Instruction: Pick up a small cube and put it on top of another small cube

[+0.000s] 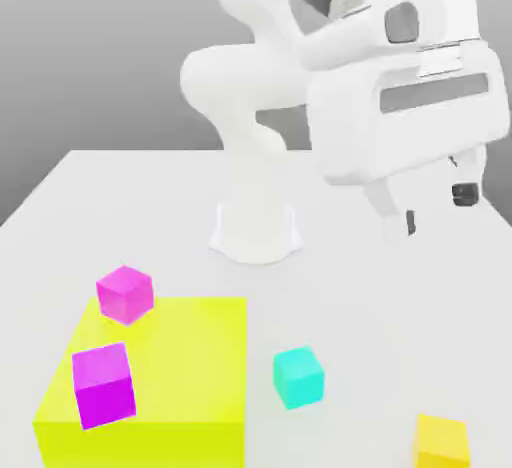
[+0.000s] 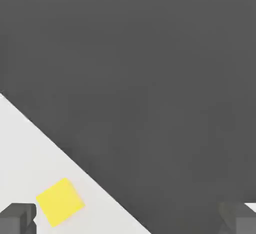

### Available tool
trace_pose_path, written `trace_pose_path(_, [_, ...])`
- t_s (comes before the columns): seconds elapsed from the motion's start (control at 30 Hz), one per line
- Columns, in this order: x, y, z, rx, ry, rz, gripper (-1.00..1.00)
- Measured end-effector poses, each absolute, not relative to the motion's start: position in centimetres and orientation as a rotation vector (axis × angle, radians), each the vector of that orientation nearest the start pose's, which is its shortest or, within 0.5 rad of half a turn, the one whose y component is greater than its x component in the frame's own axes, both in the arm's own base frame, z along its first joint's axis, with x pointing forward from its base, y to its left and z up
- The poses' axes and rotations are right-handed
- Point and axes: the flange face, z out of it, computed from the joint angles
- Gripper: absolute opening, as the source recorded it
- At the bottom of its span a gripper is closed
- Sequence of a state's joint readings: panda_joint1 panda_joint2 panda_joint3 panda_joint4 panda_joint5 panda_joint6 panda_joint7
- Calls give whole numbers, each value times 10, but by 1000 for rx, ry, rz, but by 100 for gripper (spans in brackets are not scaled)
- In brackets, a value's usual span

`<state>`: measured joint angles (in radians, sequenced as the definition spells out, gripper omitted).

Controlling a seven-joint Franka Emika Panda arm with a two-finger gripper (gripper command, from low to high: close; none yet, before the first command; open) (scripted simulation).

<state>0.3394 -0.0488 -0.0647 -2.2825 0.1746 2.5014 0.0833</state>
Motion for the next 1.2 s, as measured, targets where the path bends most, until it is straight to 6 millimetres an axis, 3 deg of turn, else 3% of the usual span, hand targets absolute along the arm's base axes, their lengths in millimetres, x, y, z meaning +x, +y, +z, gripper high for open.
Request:
trace_pose_path(0.1, [514,168,349,-2982,-284,-265,0])
trace_pose_path(0.37, [496,205,212,-3030,-771,-29,0])
trace_pose_path(0.5, [493,209,152,-3030,-831,-3,0])
trace_pose_path(0.53, [492,209,140,-3029,-832,-1,-100])
trace_pose_path(0.73, [492,209,134,-3029,-833,2,-100])
trace_pose_path(0.8, [492,209,148,-3029,-835,1,-100])
trace_pose_path(0.9, [492,208,187,-3030,-831,2,-100])
trace_pose_path(0.93, [500,191,203,-3046,-781,-2,-100])
trace_pose_path(1.07, [526,91,257,-3115,-494,-13,-100])
trace_pose_path(1.2, [524,-10,301,-3147,-195,-10,-100])
